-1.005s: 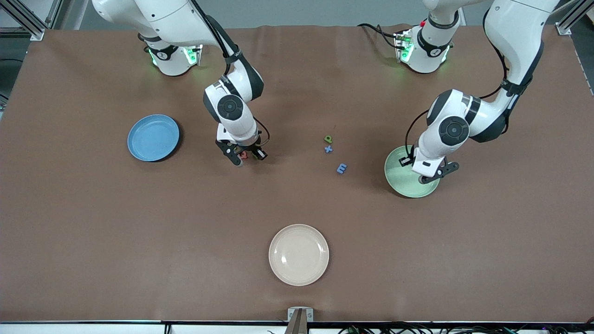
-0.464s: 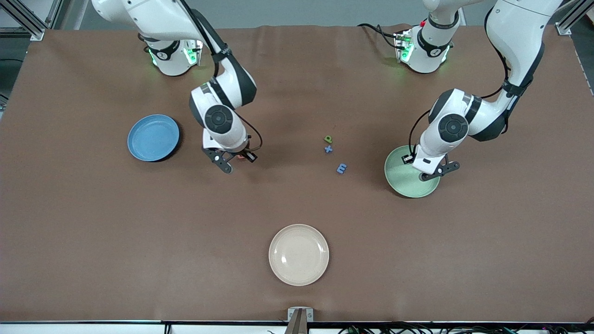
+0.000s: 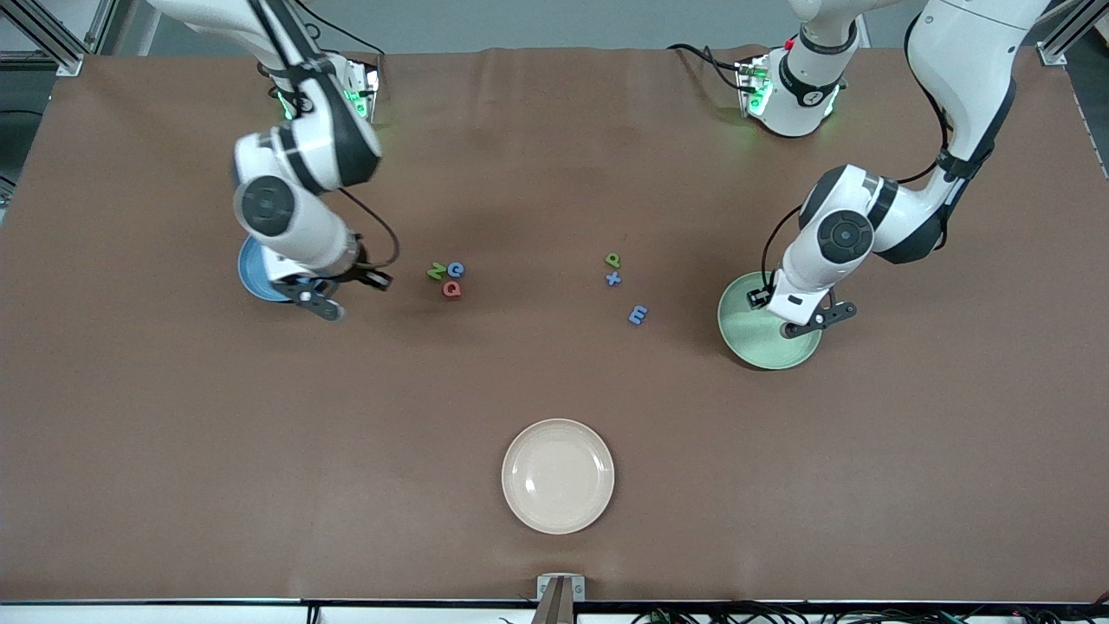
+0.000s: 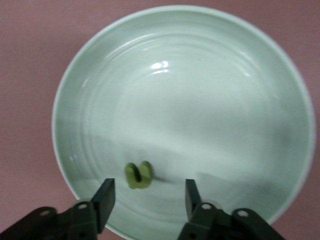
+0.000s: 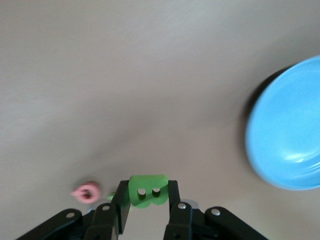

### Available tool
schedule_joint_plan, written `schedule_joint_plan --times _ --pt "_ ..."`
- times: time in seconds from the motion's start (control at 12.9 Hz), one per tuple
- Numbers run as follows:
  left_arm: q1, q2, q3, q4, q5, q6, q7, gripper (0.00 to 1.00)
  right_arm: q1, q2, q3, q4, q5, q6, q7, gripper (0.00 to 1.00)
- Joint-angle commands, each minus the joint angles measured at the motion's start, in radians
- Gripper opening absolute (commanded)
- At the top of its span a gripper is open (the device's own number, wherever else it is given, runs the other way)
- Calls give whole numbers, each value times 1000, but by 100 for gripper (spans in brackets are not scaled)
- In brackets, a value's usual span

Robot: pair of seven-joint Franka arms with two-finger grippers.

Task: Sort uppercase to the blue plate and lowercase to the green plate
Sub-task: 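Put the u on the green plate while the right gripper places B, then grasp the blue m with the left gripper while the right reaches N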

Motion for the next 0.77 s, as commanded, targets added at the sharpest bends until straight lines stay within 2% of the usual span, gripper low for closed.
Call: schedule_joint_plan --times 0.0,0.15,0.31,0.54,0.7 --pt "7 -32 -89 45 -16 -61 -34 99 -130 -103 18 -146 -9 27 -190 1" --pt "-10 -15 -131 102 -42 -80 -116 99 -184 -116 18 -217 -11 94 -284 1" --pt "-37 40 -160 166 -56 -80 -236 99 -245 -112 18 -307 -11 227 -387 1" --pt "-178 149 -151 298 -48 -81 -516 99 -340 -59 18 -366 -11 361 -510 1" --pt "-237 224 -131 374 -41 -81 -638 99 -345 -14 19 -387 -11 427 -517 2"
